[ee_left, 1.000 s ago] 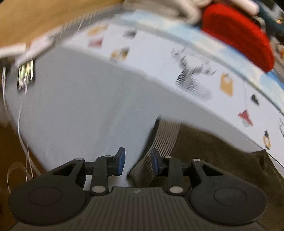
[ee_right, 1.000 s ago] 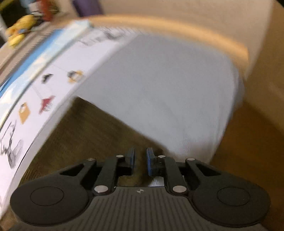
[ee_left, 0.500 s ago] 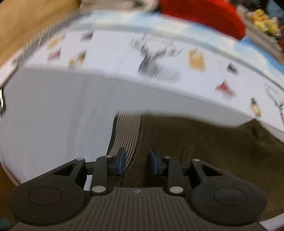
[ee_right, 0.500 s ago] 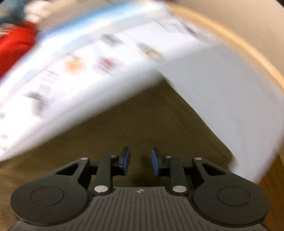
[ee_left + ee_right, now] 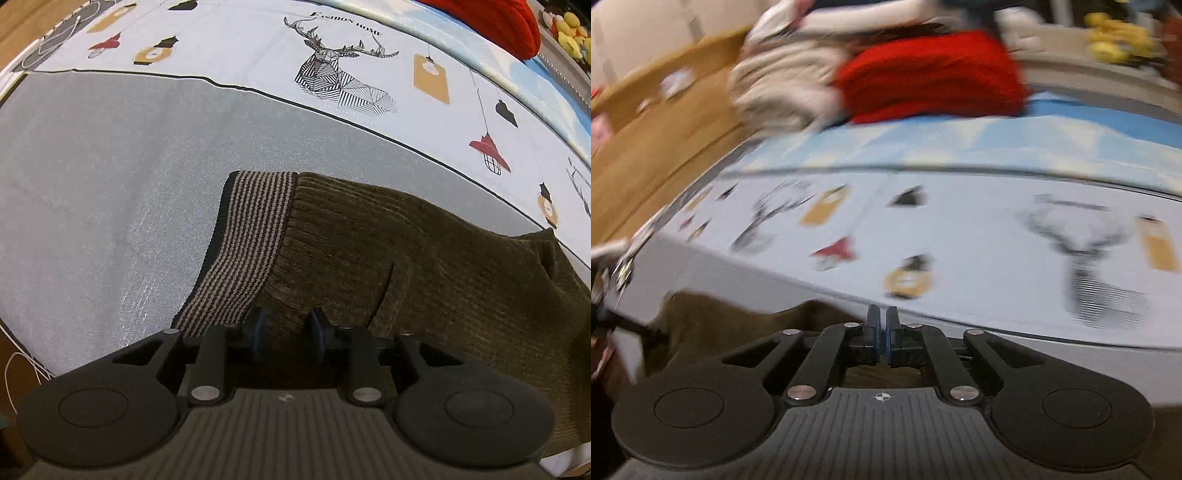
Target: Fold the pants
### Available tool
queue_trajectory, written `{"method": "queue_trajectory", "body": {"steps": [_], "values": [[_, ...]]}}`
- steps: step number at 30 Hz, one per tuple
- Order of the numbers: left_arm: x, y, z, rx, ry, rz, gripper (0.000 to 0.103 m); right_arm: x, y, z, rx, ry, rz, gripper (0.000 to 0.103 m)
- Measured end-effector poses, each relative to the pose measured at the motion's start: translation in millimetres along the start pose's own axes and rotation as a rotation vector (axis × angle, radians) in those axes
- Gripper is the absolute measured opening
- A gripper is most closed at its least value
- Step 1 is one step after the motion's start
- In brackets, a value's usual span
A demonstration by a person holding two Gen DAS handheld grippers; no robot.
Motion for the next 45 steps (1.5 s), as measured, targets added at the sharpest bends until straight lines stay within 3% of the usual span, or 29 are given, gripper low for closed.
{"method": "queue_trajectory", "body": {"steps": [1, 5, 9, 13, 14, 15, 17, 19, 23, 24, 27, 28, 30, 33, 36, 42, 45], "values": [[1, -2, 0, -0.003, 0.0, -0.002, 0.031, 3, -14, -12, 0.027, 0.023, -0.02, 0.008], [4, -2, -1, -0.01, -0.007, -0.007, 0.031, 3, -58, -57, 0.115, 0.103, -0.088, 0.037], [6, -4, 0, -0.01, -0.021, -0.013, 0.031, -4, -80, -75, 0.15, 0.125, -0.143, 0.043], [8, -5, 2, -0.014, -0.024, -0.022, 0.031, -18, -108, -71, 0.197, 0.107, -0.236, 0.042], [8, -5, 2, -0.016, -0.023, -0.024, 0.031, -20, -113, -72, 0.233, 0.123, -0.252, 0.028], [8, -6, 1, -0.019, -0.021, -0.027, 0.031, -13, -113, -70, 0.241, 0.14, -0.229, 0.016], [9, -5, 1, -0.024, -0.018, -0.03, 0.031, 11, -109, -59, 0.262, 0.065, -0.142, 0.009], [10, -5, 2, -0.029, -0.023, -0.026, 0.031, 20, -110, -52, 0.254, 0.041, -0.119, 0.009], [13, -3, 2, -0.032, -0.013, -0.028, 0.031, 6, -119, -48, 0.173, 0.066, -0.146, 0.01], [13, -2, 3, -0.03, -0.01, -0.027, 0.031, 7, -118, -40, 0.114, 0.056, -0.138, 0.01], [14, 2, 3, -0.028, 0.004, -0.015, 0.031, 10, -108, 17, -0.221, -0.016, -0.129, 0.009], [15, 3, 3, -0.029, 0.006, -0.008, 0.031, 12, -96, 32, -0.267, -0.057, -0.106, 0.009], [17, 8, 3, -0.029, 0.012, 0.013, 0.031, 18, -72, 38, -0.188, -0.114, -0.041, 0.009], [22, 15, 1, -0.036, 0.029, 0.045, 0.031, 16, -41, 18, 0.009, -0.026, -0.03, 0.013], [26, 22, 3, -0.043, 0.046, 0.077, 0.035, -8, -19, 17, -0.002, 0.104, -0.089, 0.028], [30, 29, 14, -0.039, 0.025, 0.118, 0.04, -71, 10, 45, -0.043, 0.209, -0.238, 0.029], [31, 28, 19, -0.045, 0.028, 0.113, 0.04, -89, 20, 43, 0.01, 0.242, -0.26, 0.03]]}}
Point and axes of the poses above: each gripper's, at about its wrist camera, not at the fingertips, and y roughly against the way its jaws point, z to its right, x to its top, the point moved 10 cm from there along -y, roughly the way its jaws point, and after that the axes turned 9 degrees about y, right-handed, at the moved point
